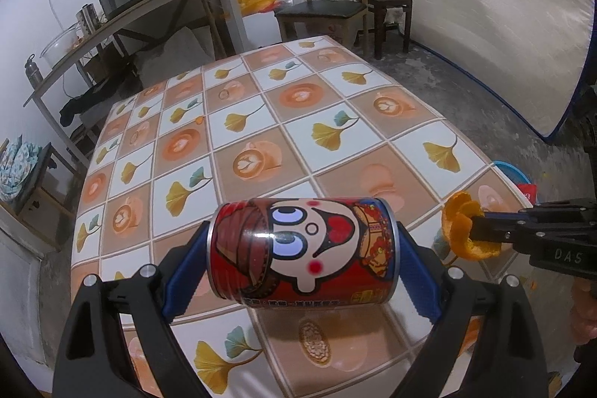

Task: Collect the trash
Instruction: 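Lift the red can with the left gripper while right holds the peel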

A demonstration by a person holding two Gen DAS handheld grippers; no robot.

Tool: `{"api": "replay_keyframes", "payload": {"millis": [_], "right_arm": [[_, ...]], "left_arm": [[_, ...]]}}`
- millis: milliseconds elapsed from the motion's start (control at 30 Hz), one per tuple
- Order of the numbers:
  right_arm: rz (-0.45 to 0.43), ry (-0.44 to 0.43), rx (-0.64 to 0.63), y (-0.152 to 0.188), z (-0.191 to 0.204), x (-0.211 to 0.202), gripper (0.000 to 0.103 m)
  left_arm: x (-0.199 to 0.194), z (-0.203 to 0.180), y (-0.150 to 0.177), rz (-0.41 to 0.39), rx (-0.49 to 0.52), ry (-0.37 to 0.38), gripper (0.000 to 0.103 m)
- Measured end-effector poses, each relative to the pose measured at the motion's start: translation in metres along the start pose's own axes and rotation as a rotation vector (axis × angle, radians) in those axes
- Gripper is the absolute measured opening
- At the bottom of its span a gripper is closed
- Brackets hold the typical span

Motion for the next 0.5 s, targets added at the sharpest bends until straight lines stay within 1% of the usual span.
{"api": "replay_keyframes", "payload": {"millis": [500], "right_arm": [[-0.024, -0.025, 0.034, 0.005, -0.021, -0.018, 0.004]], "left_arm": [[-0.004, -0.032, -0.009, -0.010, 0.043, 0.000, 0.090]]}}
Point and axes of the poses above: each gripper's, at about its wrist camera, not at the fingertips, and x roughly the way its jaws point, z to its left, y to its underside, the point moved 8 cm from there along x, roughly the way its jaws point, and after that the axes turned 3 degrees about x, right-handed, at the moved point
